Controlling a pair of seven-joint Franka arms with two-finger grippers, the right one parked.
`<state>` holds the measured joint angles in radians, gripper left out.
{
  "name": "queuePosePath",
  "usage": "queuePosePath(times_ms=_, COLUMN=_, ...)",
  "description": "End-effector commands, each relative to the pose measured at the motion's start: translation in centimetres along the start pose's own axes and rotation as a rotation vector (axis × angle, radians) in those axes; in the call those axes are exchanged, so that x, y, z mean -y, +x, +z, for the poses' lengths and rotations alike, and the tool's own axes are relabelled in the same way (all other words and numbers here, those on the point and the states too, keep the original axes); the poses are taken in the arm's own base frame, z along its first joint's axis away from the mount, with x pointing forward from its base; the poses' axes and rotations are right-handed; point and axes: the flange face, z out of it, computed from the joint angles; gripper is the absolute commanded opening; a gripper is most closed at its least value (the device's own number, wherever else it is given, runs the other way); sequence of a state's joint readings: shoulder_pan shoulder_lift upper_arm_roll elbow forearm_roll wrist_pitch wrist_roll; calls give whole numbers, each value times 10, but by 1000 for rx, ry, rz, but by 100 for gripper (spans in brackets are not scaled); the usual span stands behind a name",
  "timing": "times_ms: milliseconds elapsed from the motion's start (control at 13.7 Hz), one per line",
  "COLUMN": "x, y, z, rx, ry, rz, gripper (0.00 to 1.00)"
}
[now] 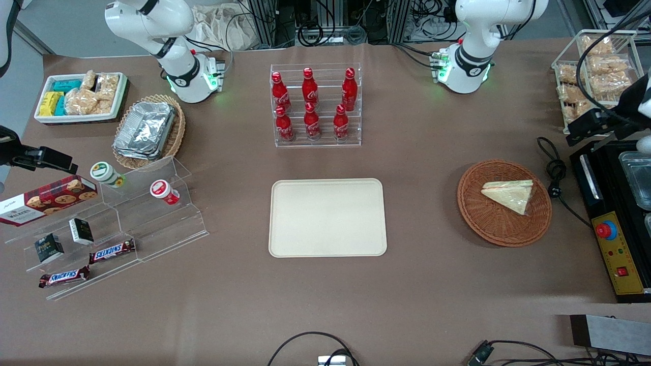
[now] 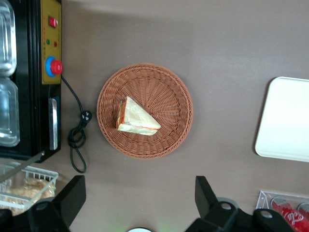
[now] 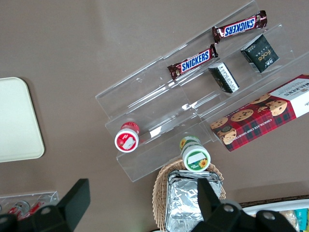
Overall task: Place sandwich from basket to tray
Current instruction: 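Move the left gripper over the wrapped sandwich in the wicker basket, then lower the left gripper and close it on the sandwich's edge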
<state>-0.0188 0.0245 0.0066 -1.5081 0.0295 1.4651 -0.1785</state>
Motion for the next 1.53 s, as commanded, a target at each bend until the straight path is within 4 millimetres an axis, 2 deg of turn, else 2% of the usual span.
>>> queuePosePath(times_ms=0, x=-3, y=13, z=36, rx=18, ry=15, rz=-199, gripper=100)
queuePosePath(times_ms=146, x=4, y=15, z=68, rx=24, ry=-2, rz=-284, gripper=100)
queuePosePath(times_ms=219, x=15, y=11, z=87, rx=4, ry=-14, rz=-320, gripper=100)
queuePosePath(times_ms=365, x=45, y=-7, z=137, rx=-44, ry=-52, rz=-408, gripper=100)
queuePosePath(times_ms=511, x=57, y=-25, z=183, rx=-72, ry=-106, rz=-475, gripper=100)
queuePosePath(times_ms=658, x=61, y=-30, z=206, rx=-80, ry=-121, rz=-578, gripper=100)
queuePosePath(times_ms=950, x=87, y=-45, z=263, rx=-126, ry=-199, rz=-731, gripper=100)
queuePosePath(times_ms=1096, x=88, y=-51, z=286, rx=-158, ry=-206, rz=-745, gripper=100)
queuePosePath(times_ms=1461, x=89, y=-50, z=330, rx=-194, ry=-202, rz=-774, gripper=100)
